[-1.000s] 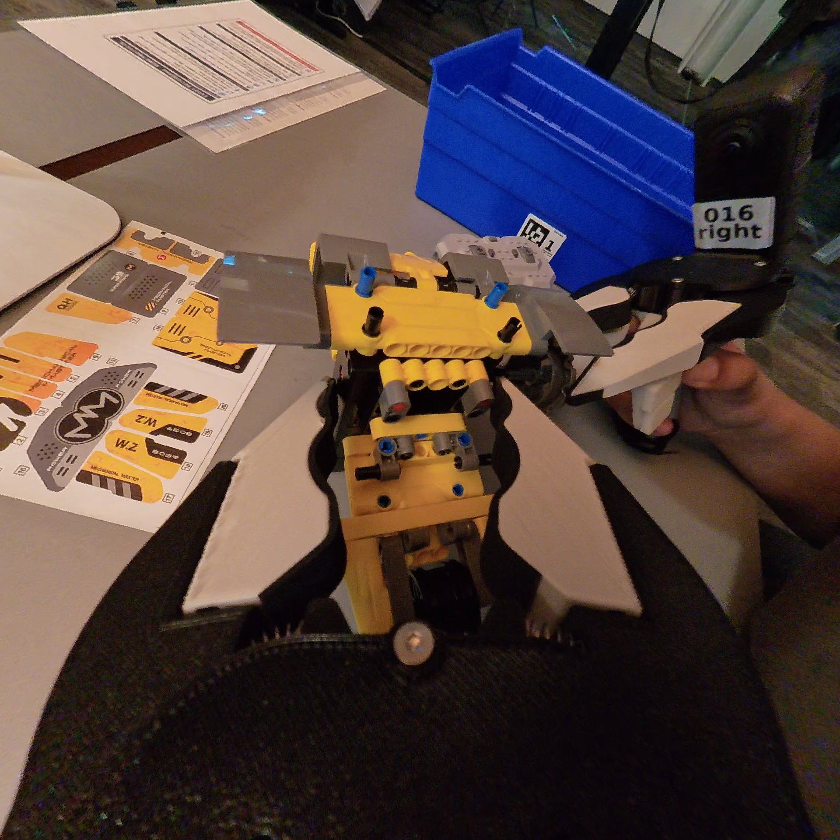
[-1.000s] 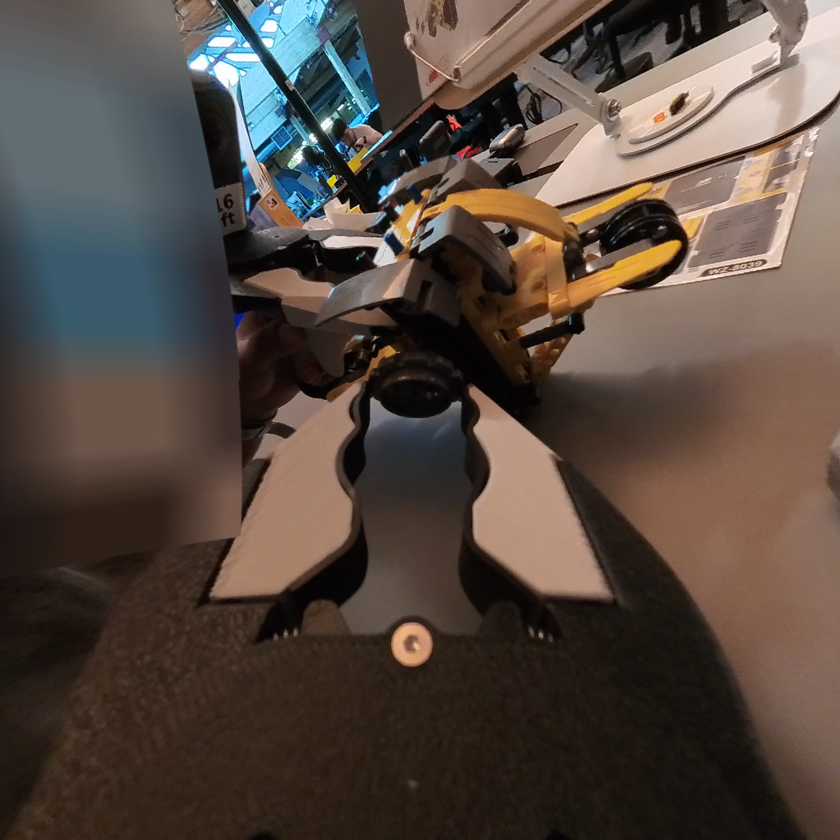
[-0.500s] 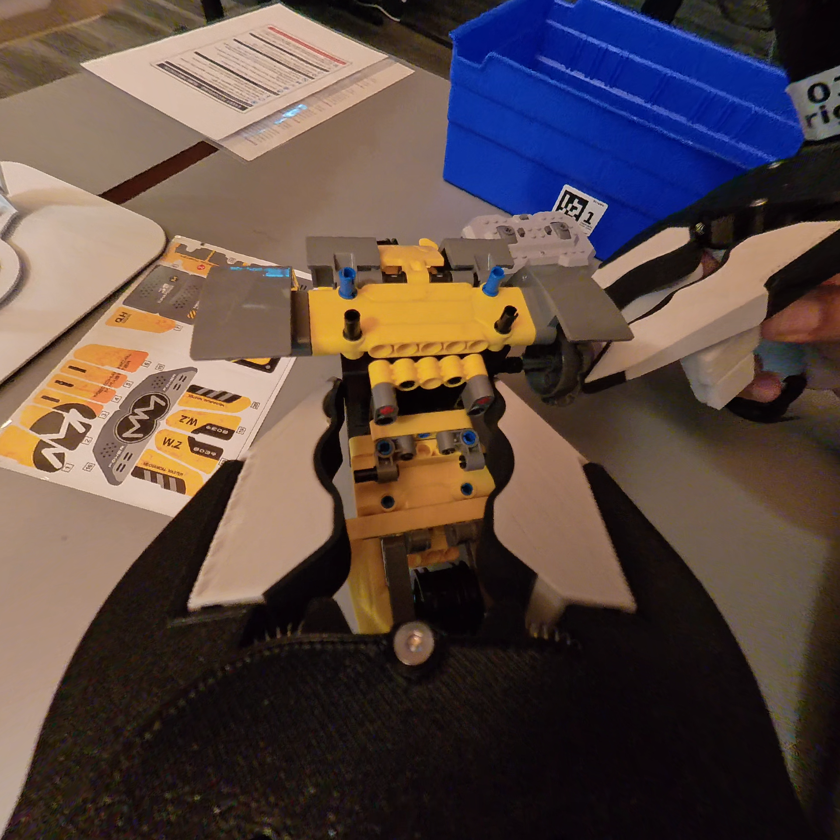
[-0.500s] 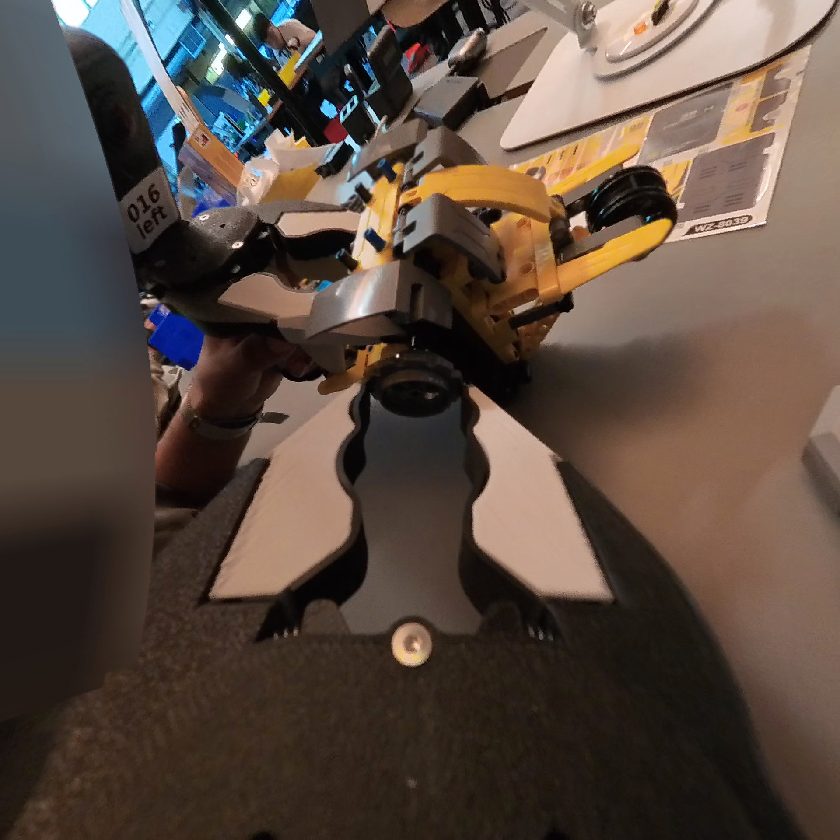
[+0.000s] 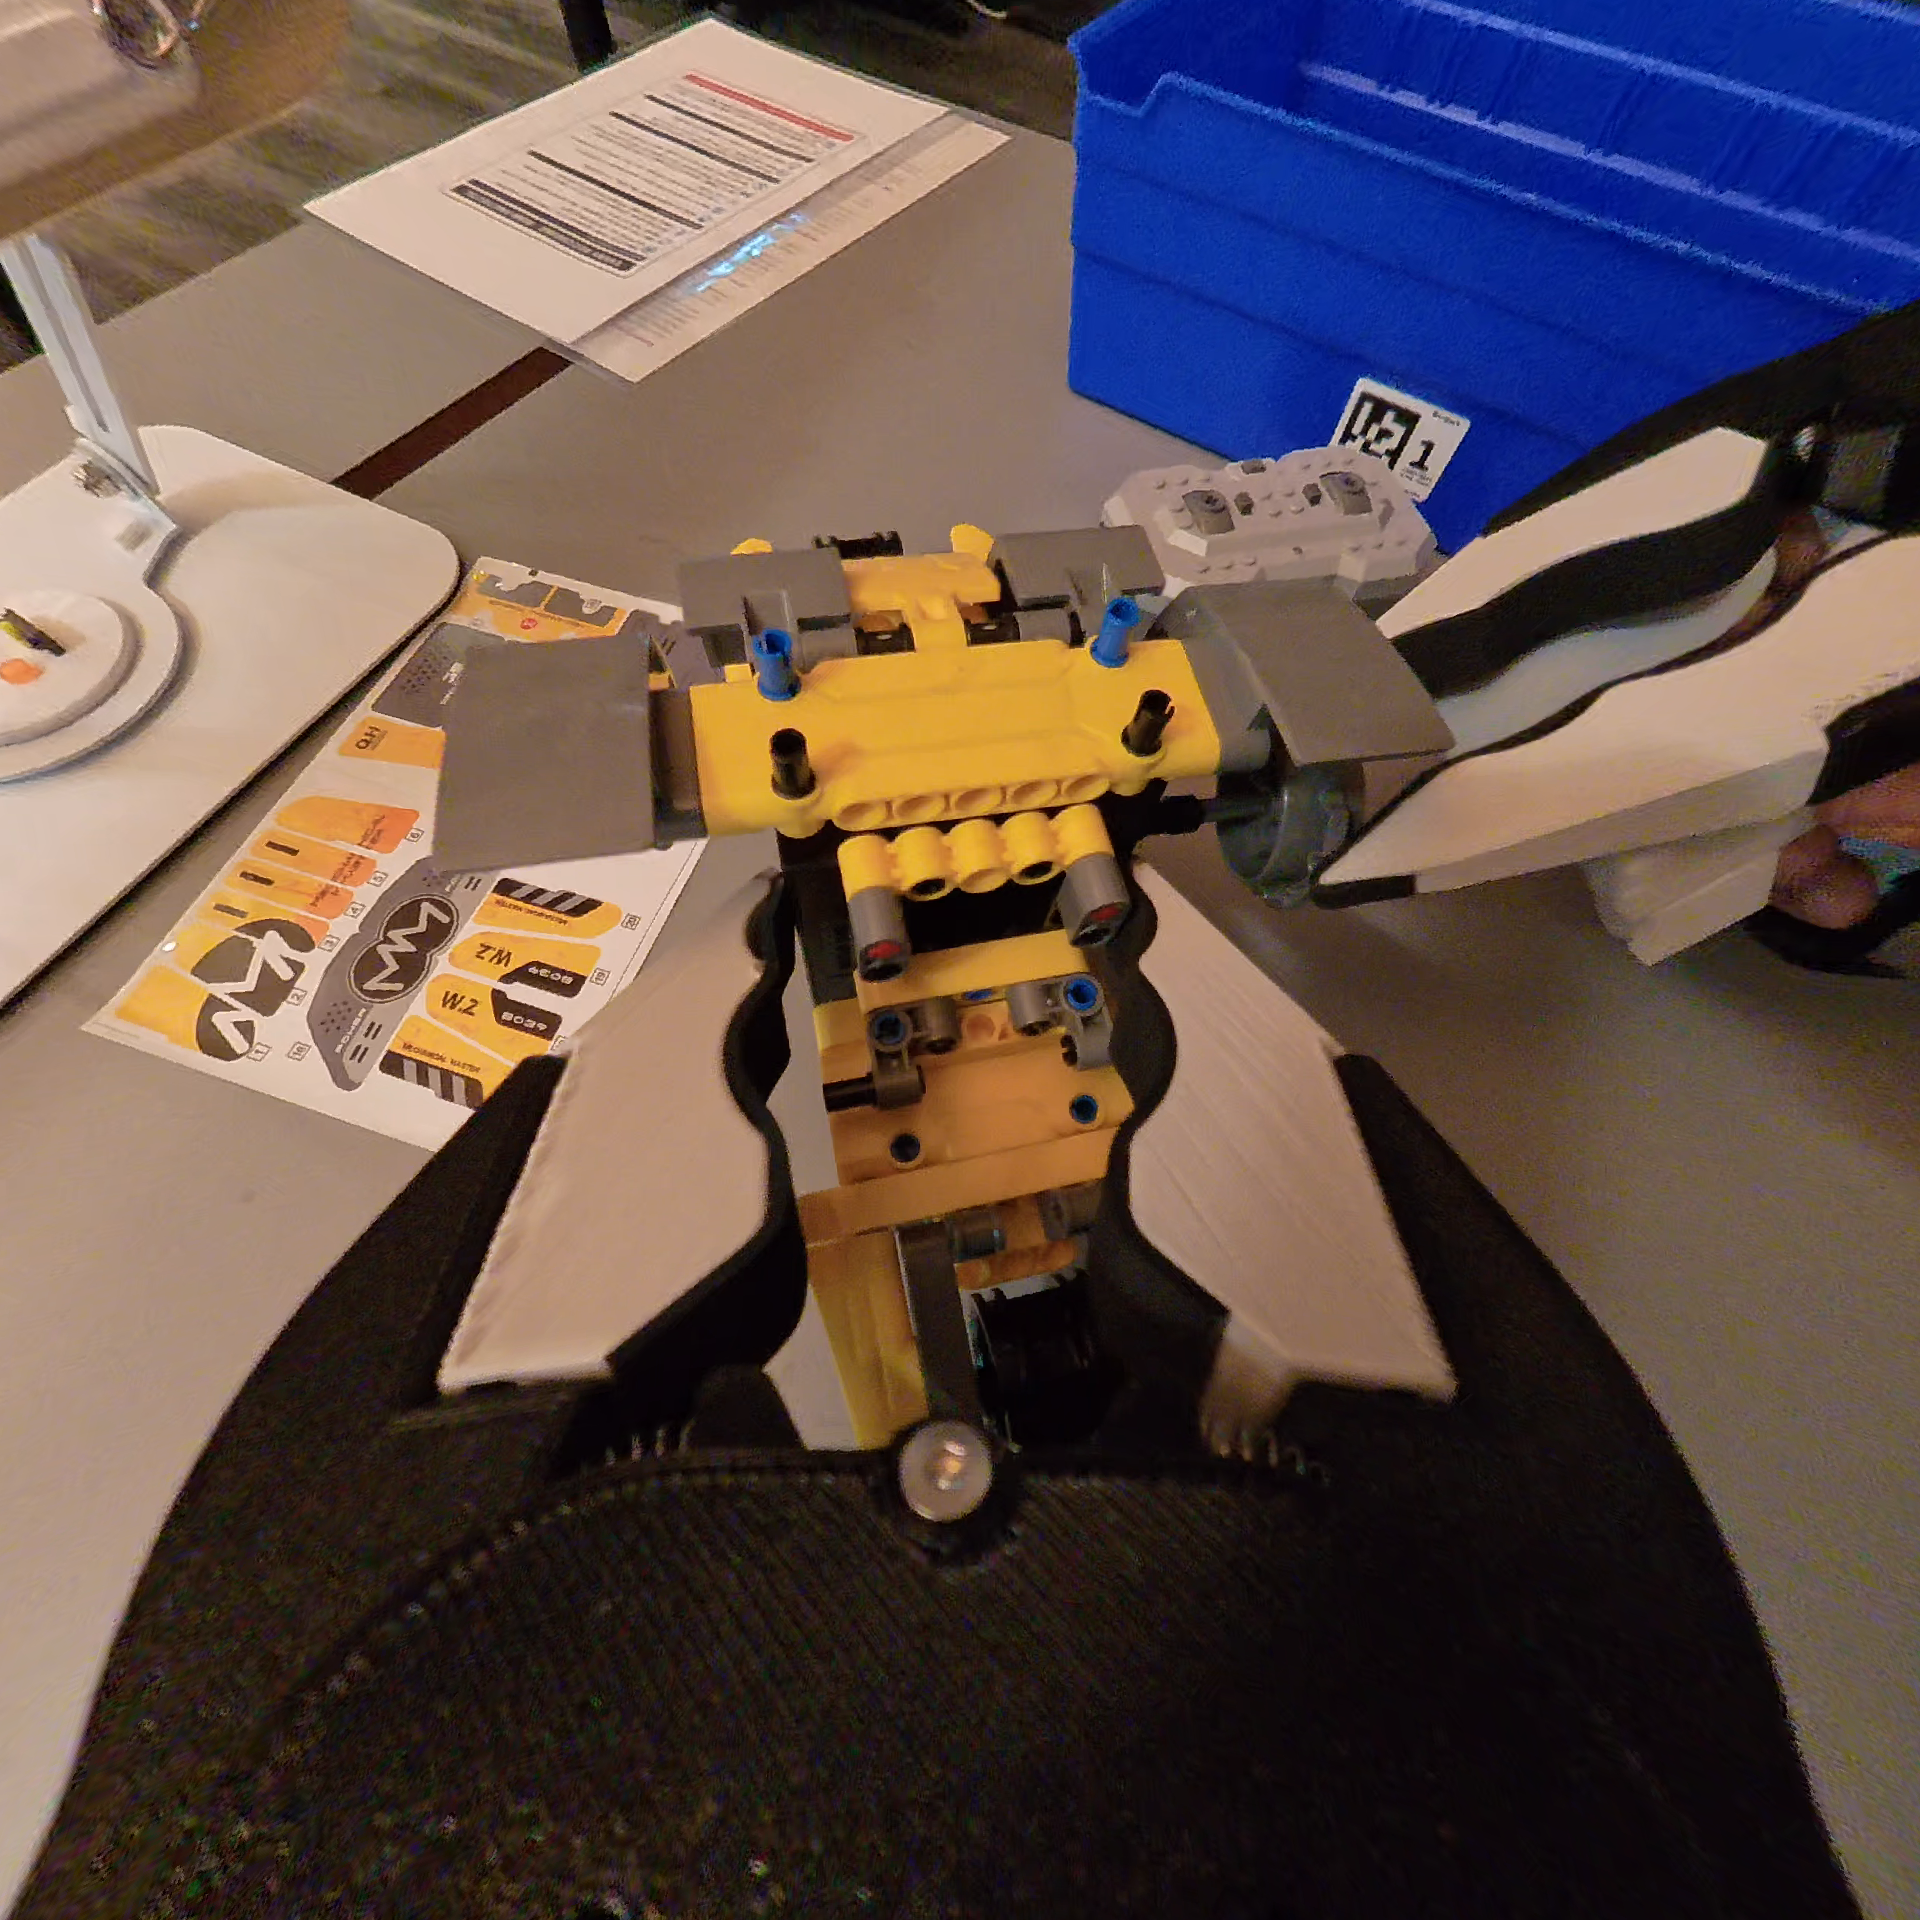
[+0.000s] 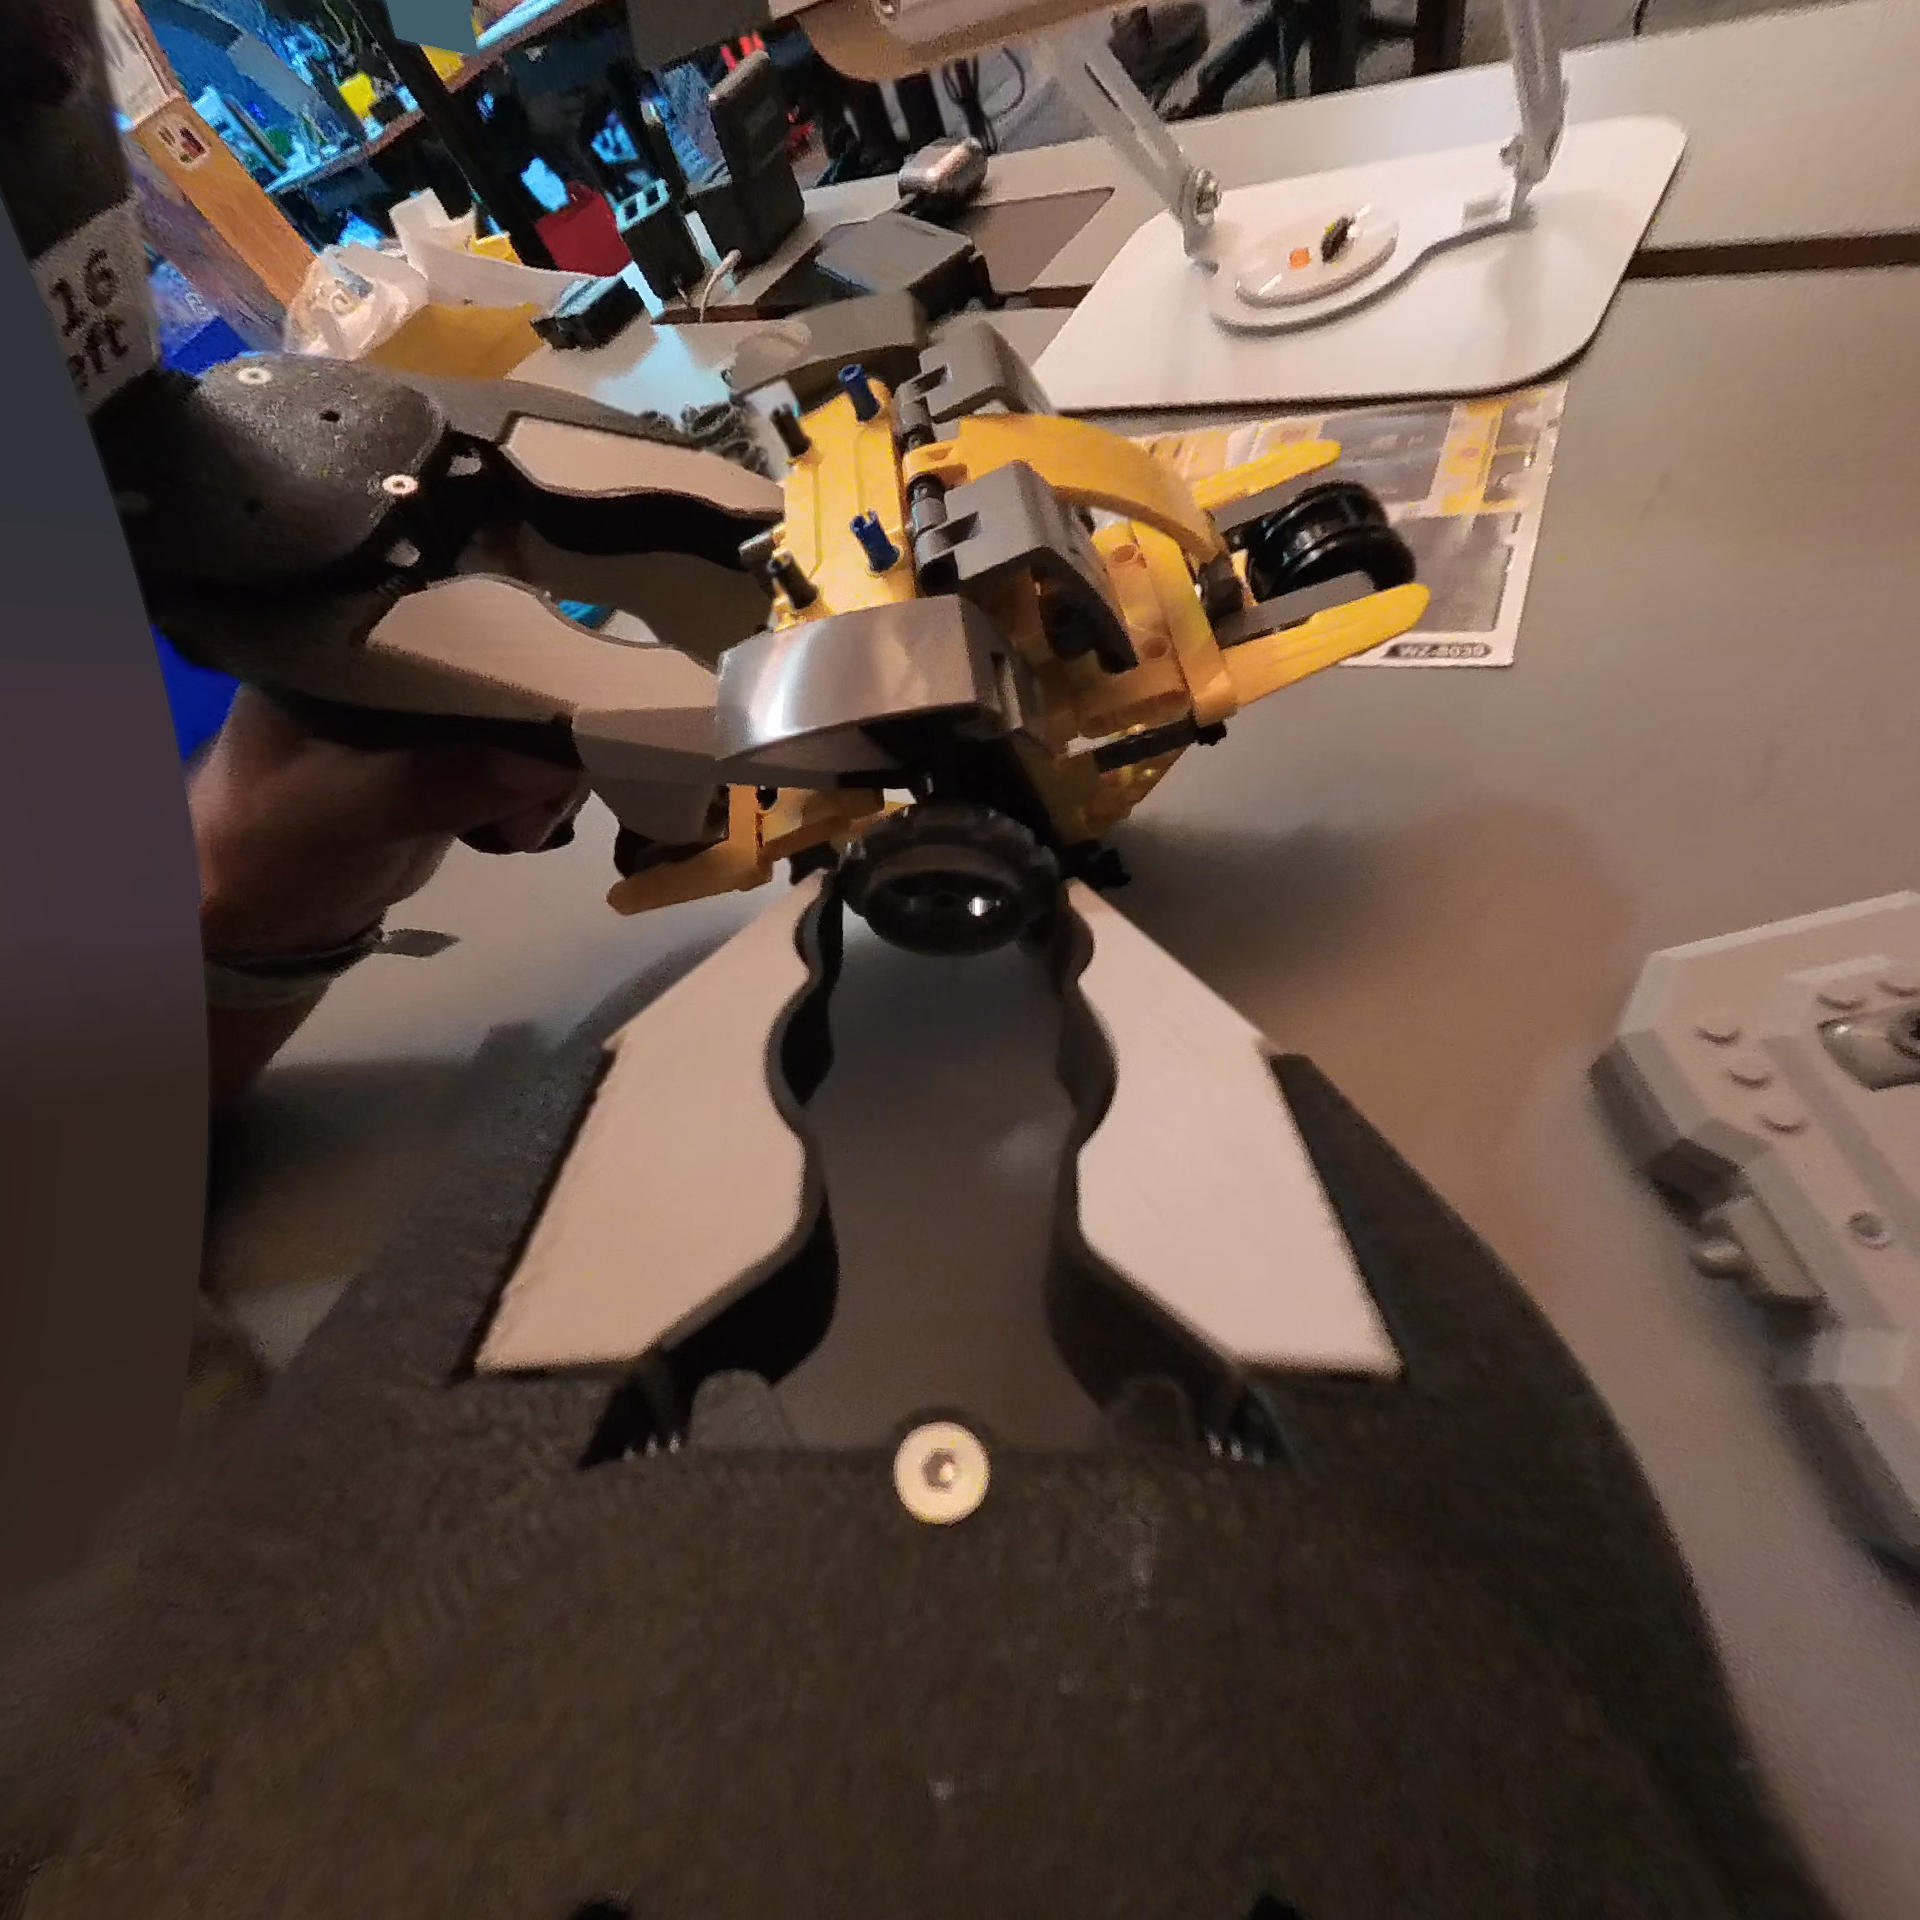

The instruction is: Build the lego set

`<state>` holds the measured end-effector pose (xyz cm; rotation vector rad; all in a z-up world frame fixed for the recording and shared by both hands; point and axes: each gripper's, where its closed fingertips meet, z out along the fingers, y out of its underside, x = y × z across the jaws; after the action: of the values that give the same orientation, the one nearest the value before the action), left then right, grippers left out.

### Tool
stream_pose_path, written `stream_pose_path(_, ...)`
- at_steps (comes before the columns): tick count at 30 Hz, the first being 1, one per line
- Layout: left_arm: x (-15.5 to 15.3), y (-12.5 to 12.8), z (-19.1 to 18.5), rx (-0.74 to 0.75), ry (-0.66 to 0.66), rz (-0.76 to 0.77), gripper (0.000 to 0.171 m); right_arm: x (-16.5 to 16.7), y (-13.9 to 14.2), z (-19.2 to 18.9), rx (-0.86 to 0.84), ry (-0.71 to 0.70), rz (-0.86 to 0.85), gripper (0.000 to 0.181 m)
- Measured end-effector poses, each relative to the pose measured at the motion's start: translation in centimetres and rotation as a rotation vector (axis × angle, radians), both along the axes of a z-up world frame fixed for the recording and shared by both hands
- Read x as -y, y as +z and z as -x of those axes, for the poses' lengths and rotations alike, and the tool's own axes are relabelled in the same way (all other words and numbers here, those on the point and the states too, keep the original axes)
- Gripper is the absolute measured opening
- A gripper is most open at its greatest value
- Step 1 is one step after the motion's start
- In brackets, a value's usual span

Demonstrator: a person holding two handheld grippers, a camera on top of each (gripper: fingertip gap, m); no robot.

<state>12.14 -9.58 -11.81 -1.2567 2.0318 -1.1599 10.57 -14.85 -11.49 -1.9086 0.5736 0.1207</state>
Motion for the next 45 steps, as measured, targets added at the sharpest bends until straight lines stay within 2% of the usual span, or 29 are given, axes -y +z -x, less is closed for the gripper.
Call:
stream_pose_path(4,0.06,0.00,-0.01,0.004,0.000,-0.008,0.057,0.03,0.05,0.01,0.003,0.037,-0.043,0.039)
stream_pose_path(8,0.23,0.03,0.05,0.016,-0.001,-0.024,0.056,0.19,-0.01,-0.10,0.278,0.067,0.021,0.039)
stream_pose_path(10,0.33,0.01,0.05,0.016,-0.002,-0.021,0.057,0.30,0.08,-0.14,0.341,0.082,0.022,0.039)
stream_pose_path(14,0.41,0.00,0.02,0.022,0.000,-0.032,0.056,0.39,0.14,-0.20,0.244,0.099,-0.010,0.039)
stream_pose_path(21,0.30,-0.01,-0.12,0.030,0.010,-0.032,0.056,0.22,0.00,-0.26,0.236,0.103,0.077,0.039)
stream_pose_path(29,0.29,-0.02,-0.18,0.034,0.018,-0.040,0.056,0.18,0.02,-0.26,-0.100,0.072,0.002,0.039)
stream_pose_path(33,0.25,-0.05,-0.22,0.033,0.007,-0.037,0.056,0.10,0.01,-0.29,-0.094,0.079,0.018,0.039)
stream_pose_path(40,0.23,-0.06,-0.24,0.031,-0.004,-0.037,0.056,-0.03,0.03,-0.40,0.061,0.096,0.082,0.039)
stream_pose_path(45,0.25,-0.07,-0.25,0.029,-0.004,-0.033,0.056,-0.17,0.08,-0.36,-0.015,0.108,0.058,0.039)
